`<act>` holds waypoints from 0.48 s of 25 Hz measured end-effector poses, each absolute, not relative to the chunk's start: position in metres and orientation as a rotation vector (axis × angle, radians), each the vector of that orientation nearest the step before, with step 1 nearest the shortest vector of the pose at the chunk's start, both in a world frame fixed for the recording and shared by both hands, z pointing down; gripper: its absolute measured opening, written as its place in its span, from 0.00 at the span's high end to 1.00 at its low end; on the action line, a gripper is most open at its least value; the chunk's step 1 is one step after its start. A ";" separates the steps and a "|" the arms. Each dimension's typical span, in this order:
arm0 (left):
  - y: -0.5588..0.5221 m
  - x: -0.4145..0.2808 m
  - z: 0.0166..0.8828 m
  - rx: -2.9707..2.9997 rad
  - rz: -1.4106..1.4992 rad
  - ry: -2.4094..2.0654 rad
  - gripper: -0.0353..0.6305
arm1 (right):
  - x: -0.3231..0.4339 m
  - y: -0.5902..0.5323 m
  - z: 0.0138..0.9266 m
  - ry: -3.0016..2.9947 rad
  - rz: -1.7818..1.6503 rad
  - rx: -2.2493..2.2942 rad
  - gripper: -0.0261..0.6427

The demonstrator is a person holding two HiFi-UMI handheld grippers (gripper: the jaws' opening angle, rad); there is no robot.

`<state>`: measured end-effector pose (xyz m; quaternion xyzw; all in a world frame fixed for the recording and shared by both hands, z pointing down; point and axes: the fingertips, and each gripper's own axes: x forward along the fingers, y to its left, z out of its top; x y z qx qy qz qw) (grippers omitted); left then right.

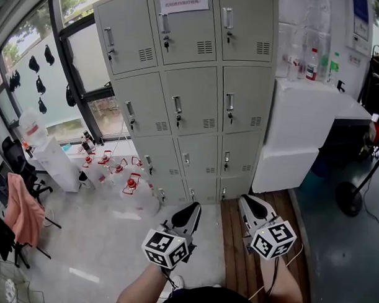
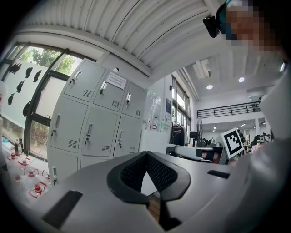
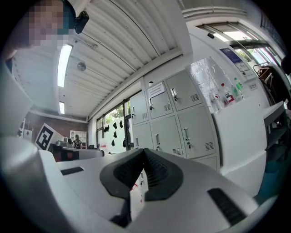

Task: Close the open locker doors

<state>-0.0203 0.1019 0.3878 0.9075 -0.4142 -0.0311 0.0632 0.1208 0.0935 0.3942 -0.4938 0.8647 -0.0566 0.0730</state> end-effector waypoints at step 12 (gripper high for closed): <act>0.107 -0.015 0.388 2.733 -0.099 -1.268 0.92 | 0.125 0.097 0.395 2.609 -0.174 -1.466 0.96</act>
